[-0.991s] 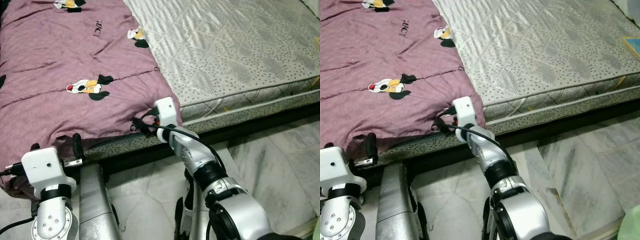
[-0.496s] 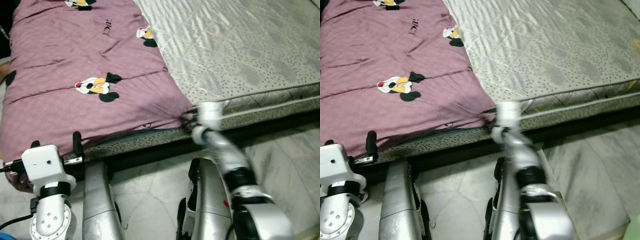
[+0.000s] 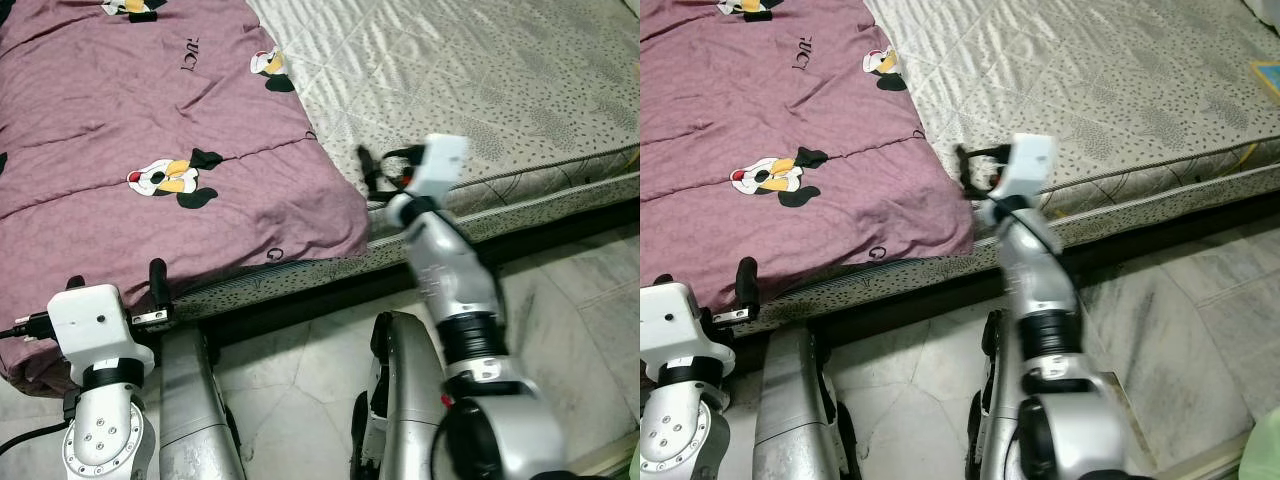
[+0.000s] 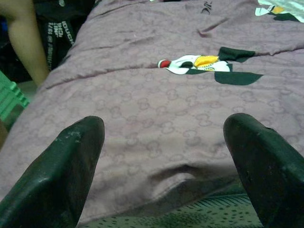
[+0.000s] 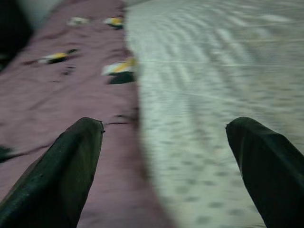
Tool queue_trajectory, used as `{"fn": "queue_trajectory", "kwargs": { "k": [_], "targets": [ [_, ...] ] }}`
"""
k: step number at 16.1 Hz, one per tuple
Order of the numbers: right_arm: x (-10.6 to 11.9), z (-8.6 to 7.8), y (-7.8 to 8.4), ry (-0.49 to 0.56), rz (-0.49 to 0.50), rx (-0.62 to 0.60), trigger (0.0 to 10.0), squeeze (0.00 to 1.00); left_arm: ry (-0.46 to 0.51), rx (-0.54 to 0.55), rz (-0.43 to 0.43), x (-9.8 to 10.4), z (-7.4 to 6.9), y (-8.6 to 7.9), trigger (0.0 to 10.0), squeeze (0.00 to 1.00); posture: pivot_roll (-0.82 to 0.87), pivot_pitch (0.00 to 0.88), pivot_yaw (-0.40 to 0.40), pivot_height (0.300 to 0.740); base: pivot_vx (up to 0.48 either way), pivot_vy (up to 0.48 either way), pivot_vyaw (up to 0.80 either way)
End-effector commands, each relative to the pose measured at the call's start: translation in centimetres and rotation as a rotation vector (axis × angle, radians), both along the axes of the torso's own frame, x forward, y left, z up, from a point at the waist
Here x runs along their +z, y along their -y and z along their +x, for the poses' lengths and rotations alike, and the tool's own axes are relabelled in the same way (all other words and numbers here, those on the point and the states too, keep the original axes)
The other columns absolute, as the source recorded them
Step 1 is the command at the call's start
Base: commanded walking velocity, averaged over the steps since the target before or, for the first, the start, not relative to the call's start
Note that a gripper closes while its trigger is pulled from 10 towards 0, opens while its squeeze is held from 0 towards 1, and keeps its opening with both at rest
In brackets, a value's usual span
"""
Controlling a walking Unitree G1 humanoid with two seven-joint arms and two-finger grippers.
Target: Clean up the room
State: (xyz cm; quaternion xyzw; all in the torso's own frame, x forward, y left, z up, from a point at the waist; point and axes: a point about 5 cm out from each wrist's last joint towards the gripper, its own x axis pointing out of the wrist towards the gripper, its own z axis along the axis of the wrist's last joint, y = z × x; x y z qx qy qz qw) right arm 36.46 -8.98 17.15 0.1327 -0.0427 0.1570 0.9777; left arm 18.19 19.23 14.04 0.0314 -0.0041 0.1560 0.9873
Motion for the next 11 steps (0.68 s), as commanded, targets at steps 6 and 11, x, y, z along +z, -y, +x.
{"fn": "queue_trajectory", "kwargs": {
  "k": [6, 11],
  "targets": [
    [-1.7, -1.2, -8.0, -0.037, 0.043, 0.207, 10.0, 0.00, -0.061, 0.063, 0.026, 0.1, -3.1, -1.2, 10.0, 0.00, 0.27, 0.251, -0.080, 0.495, 0.000, 0.000, 0.00],
    [-1.8, -2.0, -12.9, -0.101, 0.071, 0.295, 10.0, 0.00, -0.077, 0.107, 0.029, 0.9, -5.0, -0.8, 10.0, 0.00, 0.33, 0.328, -0.108, 0.495, 0.000, 0.000, 0.00]
  ]
}}
